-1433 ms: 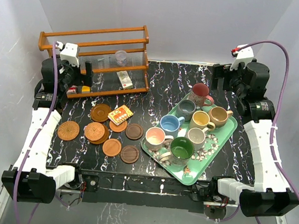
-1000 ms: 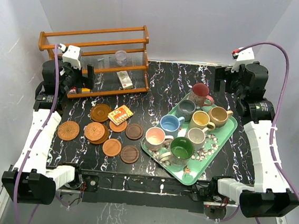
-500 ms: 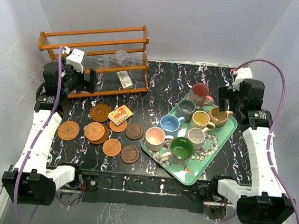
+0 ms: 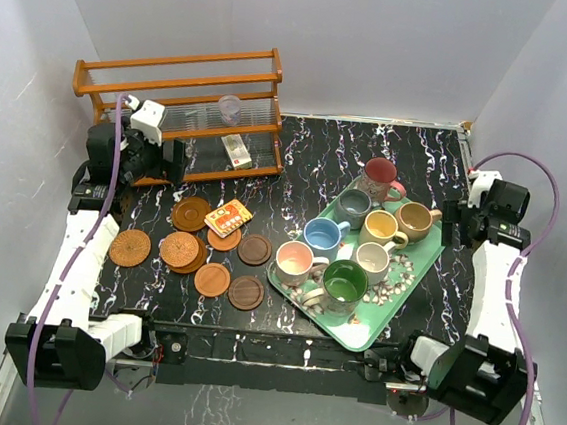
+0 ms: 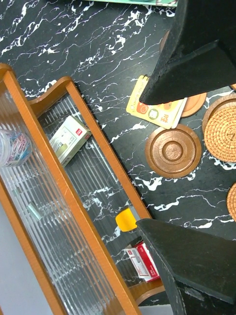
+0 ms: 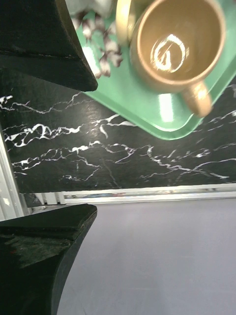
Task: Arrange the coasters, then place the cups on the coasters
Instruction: Move the tray to the center of the board.
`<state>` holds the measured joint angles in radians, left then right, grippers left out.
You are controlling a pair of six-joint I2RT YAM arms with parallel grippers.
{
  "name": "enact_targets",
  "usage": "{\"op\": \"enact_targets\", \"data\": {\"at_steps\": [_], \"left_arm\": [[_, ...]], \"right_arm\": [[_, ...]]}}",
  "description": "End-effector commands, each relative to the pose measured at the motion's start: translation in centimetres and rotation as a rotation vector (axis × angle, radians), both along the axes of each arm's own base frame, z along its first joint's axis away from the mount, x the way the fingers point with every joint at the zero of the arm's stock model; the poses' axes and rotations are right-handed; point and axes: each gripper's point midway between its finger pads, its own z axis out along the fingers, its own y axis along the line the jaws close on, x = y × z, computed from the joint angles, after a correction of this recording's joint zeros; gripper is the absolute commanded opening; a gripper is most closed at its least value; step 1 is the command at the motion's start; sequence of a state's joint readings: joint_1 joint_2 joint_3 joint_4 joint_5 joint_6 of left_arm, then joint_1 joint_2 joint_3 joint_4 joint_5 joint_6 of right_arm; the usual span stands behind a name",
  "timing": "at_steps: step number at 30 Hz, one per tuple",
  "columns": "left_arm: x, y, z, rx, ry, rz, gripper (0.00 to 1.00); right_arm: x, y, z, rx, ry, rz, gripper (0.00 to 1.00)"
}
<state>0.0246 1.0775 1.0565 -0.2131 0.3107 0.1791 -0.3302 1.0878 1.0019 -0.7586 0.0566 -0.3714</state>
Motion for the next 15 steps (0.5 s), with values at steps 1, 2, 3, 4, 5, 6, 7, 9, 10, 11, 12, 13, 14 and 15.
{"op": "enact_targets", "data": {"at_steps": [1, 2, 3, 4, 5, 6, 7, 9, 10, 11, 12, 13, 14, 15], "left_arm": [[-0.5, -0.6, 0.5, -0.014, -0.032, -0.034, 0.99], [-0.6, -0.6, 0.4, -0.013, -0.033, -0.037, 0.99], [-0.6, -0.6, 0.3, -0.01, -0.031, -0.038, 0.99], [-0.6, -0.6, 0.2, -0.006, -0.031, -0.041, 0.99], [-0.7, -0.6, 0.2, -0.005, -0.031, -0.043, 0.99], [-0.7, -0.7, 0.0, -0.002, -0.03, -0.046, 0.99], [-0.7, -0.8, 0.0, -0.003, -0.03, -0.05, 0.99], [-0.8, -1.0, -0.1, -0.011, -0.028, -0.062, 0.99], [-0.8, -1.1, -0.2, -0.015, -0.026, -0.068, 0.99], [-0.8, -1.2, -0.3, -0.016, -0.026, -0.073, 0.99], [-0.8, -1.3, -0.3, -0.019, -0.024, -0.076, 0.99], [-0.9, -1.3, -0.4, -0.02, -0.023, -0.078, 0.99], [-0.9, -1.3, -0.4, -0.02, -0.023, -0.078, 0.99], [-0.8, -1.4, -0.5, -0.02, -0.021, -0.079, 0.99]], "right_arm": [[1.1, -1.7, -1.6, 0.004, 0.008, 0.026, 0.97], [1.2, -2.0, -2.1, 0.01, 0.016, 0.02, 0.97], [1.4, -2.3, -2.6, 0.015, 0.023, 0.014, 0.97], [1.6, -2.5, -3.2, 0.02, 0.03, 0.01, 0.96], [1.9, -2.7, -3.5, 0.024, 0.03, 0.005, 0.96], [2.3, -2.8, -3.9, 0.03, 0.032, 0.003, 0.95], [2.6, -3.0, -4.3, 0.036, 0.033, -0.001, 0.95], [3.2, -3.4, -4.9, 0.04, 0.031, -0.014, 0.94], [3.6, -3.7, -5.1, 0.04, 0.028, -0.021, 0.94], [3.9, -3.9, -5.5, 0.04, 0.027, -0.025, 0.93], [4.2, -4.1, -5.8, 0.043, 0.025, -0.028, 0.93], [4.6, -4.2, -6.0, 0.049, 0.022, -0.029, 0.92], [5.0, -4.3, -6.2, 0.054, 0.018, -0.029, 0.92], [5.4, -4.3, -6.5, 0.064, 0.015, -0.024, 0.91]]}}
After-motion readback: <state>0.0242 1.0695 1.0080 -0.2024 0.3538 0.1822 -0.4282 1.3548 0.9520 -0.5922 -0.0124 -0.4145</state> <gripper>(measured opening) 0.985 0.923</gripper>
